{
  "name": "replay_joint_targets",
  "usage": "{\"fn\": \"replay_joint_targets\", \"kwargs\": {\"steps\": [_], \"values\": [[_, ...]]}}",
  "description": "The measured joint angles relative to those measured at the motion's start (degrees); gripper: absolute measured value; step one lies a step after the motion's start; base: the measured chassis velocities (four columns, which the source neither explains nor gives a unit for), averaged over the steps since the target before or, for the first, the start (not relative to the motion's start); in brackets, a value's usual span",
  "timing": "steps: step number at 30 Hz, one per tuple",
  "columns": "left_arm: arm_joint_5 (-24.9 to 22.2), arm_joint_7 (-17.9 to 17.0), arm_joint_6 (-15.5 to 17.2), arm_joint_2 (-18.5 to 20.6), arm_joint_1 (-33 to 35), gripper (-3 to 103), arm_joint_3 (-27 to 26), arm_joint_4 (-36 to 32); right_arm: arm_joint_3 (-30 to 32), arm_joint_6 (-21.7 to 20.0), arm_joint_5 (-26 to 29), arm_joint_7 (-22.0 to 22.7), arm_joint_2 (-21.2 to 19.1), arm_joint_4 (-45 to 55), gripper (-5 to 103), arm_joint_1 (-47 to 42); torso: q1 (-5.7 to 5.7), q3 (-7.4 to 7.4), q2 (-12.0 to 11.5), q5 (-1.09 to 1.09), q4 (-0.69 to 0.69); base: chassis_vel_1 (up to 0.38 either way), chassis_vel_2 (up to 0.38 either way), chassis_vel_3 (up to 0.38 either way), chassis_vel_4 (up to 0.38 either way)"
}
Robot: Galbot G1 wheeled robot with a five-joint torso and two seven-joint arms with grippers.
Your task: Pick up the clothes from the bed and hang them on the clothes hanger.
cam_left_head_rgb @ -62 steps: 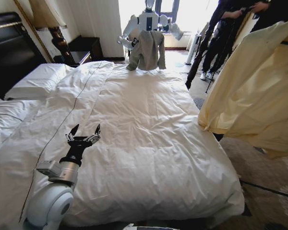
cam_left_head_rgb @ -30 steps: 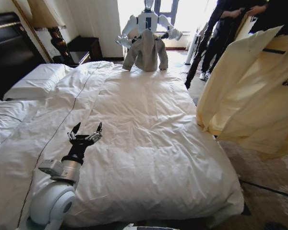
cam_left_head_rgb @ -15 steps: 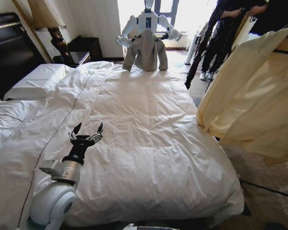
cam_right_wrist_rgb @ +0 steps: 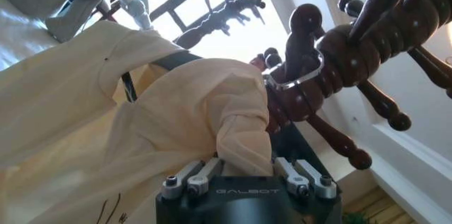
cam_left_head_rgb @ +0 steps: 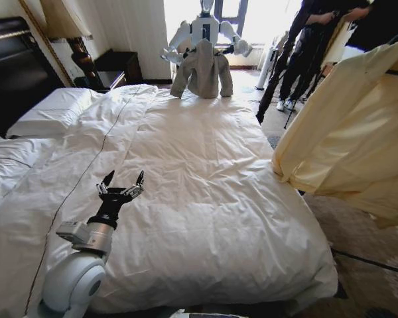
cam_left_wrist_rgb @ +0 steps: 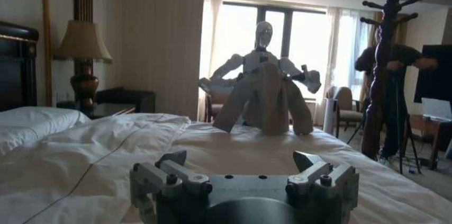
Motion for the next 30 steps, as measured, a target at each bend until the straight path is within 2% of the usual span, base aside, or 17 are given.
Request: {"fn": "replay_joint_targets", "kwargs": {"steps": [3, 5, 8, 15, 18, 19, 22, 23, 25, 27, 30], "values": [[0.04, 0.02, -0.01, 0.00, -0.01, 100, 0.06, 0.00, -0.07, -0.15, -0.02, 0.45, -0.17, 0.38, 18, -0.08, 0.00, 0.00, 0.00, 0.00, 0.00, 0.000, 0.000, 0.000, 0.000], [0.09, 0.09, -0.06, 0.00, -0.08, 100, 0.20, 0.00, -0.40, -0.65, 0.49, 3.01, -0.28, 0.82, 18, -0.32, 0.00, 0.00, 0.00, 0.00, 0.01, 0.000, 0.000, 0.000, 0.000], [0.10, 0.26, -0.07, 0.02, -0.09, 100, 0.23, 0.00, -0.41, -1.50, 1.10, 3.92, -0.27, 0.83, 18, -0.34, 0.00, 0.00, 0.00, -0.01, 0.01, 0.000, 0.000, 0.000, 0.000], [0.15, 0.49, -0.17, 0.09, -0.06, 100, 0.29, 0.00, -0.53, -1.87, 2.51, 4.10, 0.04, -0.35, 25, -0.70, 0.00, 0.00, 0.00, 0.01, -0.01, 0.000, 0.000, 0.000, 0.000], [0.11, 0.51, -0.19, 0.42, -0.18, 100, 0.26, 0.00, -0.59, -1.91, 2.91, 3.98, 0.52, -0.84, 37, -0.77, 0.00, 0.00, 0.00, 0.01, -0.01, 0.000, 0.000, 0.000, 0.000], [0.11, 0.51, -0.19, 0.42, -0.18, 100, 0.26, 0.00, -0.59, -1.91, 2.91, 3.98, 0.52, -0.84, 37, -0.77, 0.00, 0.00, 0.00, 0.01, -0.01, 0.000, 0.000, 0.000, 0.000], [-0.11, 0.50, -0.25, 0.76, -0.27, 100, -0.08, 0.00, -0.56, -2.00, 3.11, 4.11, 0.80, -0.77, 53, -0.74, 0.00, 0.00, 0.00, -0.01, 0.00, 0.000, 0.000, 0.000, 0.000], [-0.11, 0.50, -0.25, 0.76, -0.27, 100, -0.08, 0.00, -0.56, -2.00, 3.11, 4.11, 0.80, -0.77, 53, -0.74, 0.00, 0.00, 0.00, -0.01, 0.00, 0.000, 0.000, 0.000, 0.000], [-0.23, 0.46, -0.32, 0.87, -0.39, 100, -0.15, 0.00, -0.52, -2.02, 3.31, 4.50, 0.82, -0.68, 64, -0.73, 0.00, 0.00, 0.00, -0.01, -0.01, 0.000, 0.000, 0.000, 0.000], [-0.24, 0.45, -0.34, 0.88, -0.42, 100, -0.15, 0.00, -0.52, -2.02, 3.38, 4.63, 0.82, -0.65, 64, -0.73, 0.00, 0.00, 0.00, -0.01, -0.01, 0.000, 0.000, 0.000, 0.000], [-0.27, 0.43, -0.39, 0.98, -0.59, 100, -0.02, 0.00, -0.50, -2.17, 3.84, 5.44, 0.80, -0.27, 80, -0.73, 0.00, 0.00, 0.00, 0.00, -0.01, 0.000, 0.000, 0.000, 0.000]]}}
